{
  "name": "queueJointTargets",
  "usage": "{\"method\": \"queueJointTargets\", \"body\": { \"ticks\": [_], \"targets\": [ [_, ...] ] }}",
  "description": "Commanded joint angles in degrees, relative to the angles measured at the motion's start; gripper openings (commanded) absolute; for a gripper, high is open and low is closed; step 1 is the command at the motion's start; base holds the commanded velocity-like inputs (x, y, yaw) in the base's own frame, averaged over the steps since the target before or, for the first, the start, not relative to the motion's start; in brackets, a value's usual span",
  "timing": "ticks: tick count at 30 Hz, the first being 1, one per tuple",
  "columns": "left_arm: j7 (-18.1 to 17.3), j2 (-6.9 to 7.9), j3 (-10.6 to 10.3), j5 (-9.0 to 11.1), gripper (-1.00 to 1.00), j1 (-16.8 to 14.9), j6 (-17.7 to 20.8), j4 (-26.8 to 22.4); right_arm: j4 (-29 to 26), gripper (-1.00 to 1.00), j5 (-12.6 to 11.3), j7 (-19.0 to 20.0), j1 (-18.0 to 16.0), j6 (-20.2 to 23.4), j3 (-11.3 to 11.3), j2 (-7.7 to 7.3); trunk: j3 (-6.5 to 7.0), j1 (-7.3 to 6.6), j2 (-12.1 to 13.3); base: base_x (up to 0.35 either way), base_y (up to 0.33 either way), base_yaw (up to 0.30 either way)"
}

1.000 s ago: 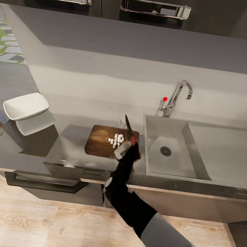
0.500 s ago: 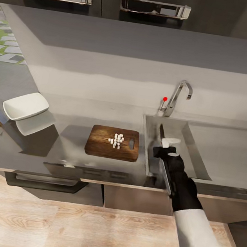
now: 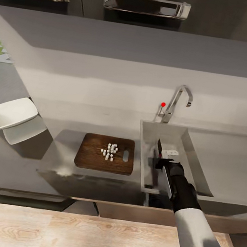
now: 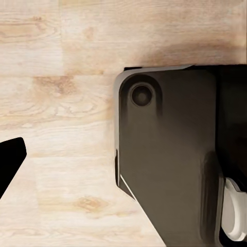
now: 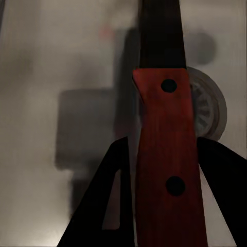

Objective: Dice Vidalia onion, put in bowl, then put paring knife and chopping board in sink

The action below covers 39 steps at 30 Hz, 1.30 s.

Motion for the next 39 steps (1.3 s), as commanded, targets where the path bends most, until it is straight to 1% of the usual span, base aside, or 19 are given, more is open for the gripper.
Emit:
{"method": "queueJointTargets", "body": {
  "ticks": [1,7,12,13,17,20,23,24,27,29,30,32,34,39],
  "targets": [
    [0.21,0.05,-0.27,0.41,1.00,0.02,-0.10,-0.07,0.16,-1.00,0.27,-0.06,-0.04,0.31,0.07,0.00,-0.17,0.05,-0.10,0.135,-0.092,0.000],
    [0.21,0.10,-0.27,0.33,1.00,0.02,-0.10,0.70,1.82,-1.00,0.24,-0.02,-0.04,0.29,0.03,0.05,-0.71,0.05,-0.10,0.025,-0.017,0.000],
    [0.22,0.10,-0.27,0.32,1.00,0.02,-0.10,0.80,2.13,-1.00,0.18,0.07,-0.04,0.21,0.08,0.08,-1.12,0.05,-0.10,0.001,0.000,0.000],
    [0.24,0.11,-0.27,0.32,1.00,0.02,-0.10,0.79,2.14,1.00,0.17,0.09,-0.04,0.16,0.06,0.08,-1.15,0.05,-0.10,0.000,0.000,0.000],
    [0.24,0.11,-0.27,0.32,1.00,0.02,-0.10,0.79,2.08,1.00,0.16,0.20,-0.04,-0.52,0.04,0.08,-1.17,0.05,-0.10,0.000,0.000,0.000],
    [0.23,0.05,-0.27,0.38,1.00,0.02,-0.10,0.86,0.87,1.00,0.17,0.01,-0.04,-0.65,-0.01,0.08,-1.17,0.05,-0.10,0.000,0.000,0.000],
    [0.21,0.02,-0.27,0.40,1.00,0.02,-0.10,1.02,-3.83,1.00,0.22,-0.28,-0.04,-0.45,0.02,0.08,-1.17,0.05,-0.10,0.000,0.000,0.000],
    [0.22,0.02,-0.27,0.40,1.00,0.02,-0.10,1.05,-6.28,1.00,0.22,-0.33,-0.04,-0.17,0.07,0.10,-1.17,0.05,-0.10,0.000,0.000,0.000],
    [0.21,0.02,-0.27,0.41,1.00,0.02,-0.10,1.06,-11.18,1.00,0.18,-0.37,-0.04,0.86,0.11,0.15,-1.17,0.05,-0.10,0.000,0.000,0.000],
    [0.20,0.02,-0.27,0.41,1.00,0.02,-0.10,1.07,-17.95,1.00,0.17,-0.38,0.26,4.63,0.12,0.22,-1.17,0.05,-0.10,0.000,0.000,0.000],
    [0.22,0.02,-0.27,0.41,1.00,0.02,-0.10,1.07,-20.60,1.00,0.17,-0.36,0.88,6.31,0.12,0.25,-1.17,0.05,-0.10,0.000,0.000,0.000],
    [0.21,0.02,-0.27,0.40,1.00,0.02,-0.10,1.05,-28.05,1.00,0.17,-0.38,3.77,9.68,0.19,0.48,-1.17,0.05,-0.10,0.000,0.000,0.000],
    [0.25,0.02,-0.27,0.35,1.00,0.02,-0.10,0.96,-31.93,1.00,0.15,-0.35,5.85,10.58,0.20,0.59,-1.17,0.05,-0.10,0.000,0.000,0.000],
    [0.21,0.05,-0.27,0.32,1.00,0.02,-0.10,0.92,-34.85,1.00,0.06,-0.28,9.42,10.99,0.29,0.77,-1.17,0.05,-0.10,0.000,0.000,0.000]
  ]
}}
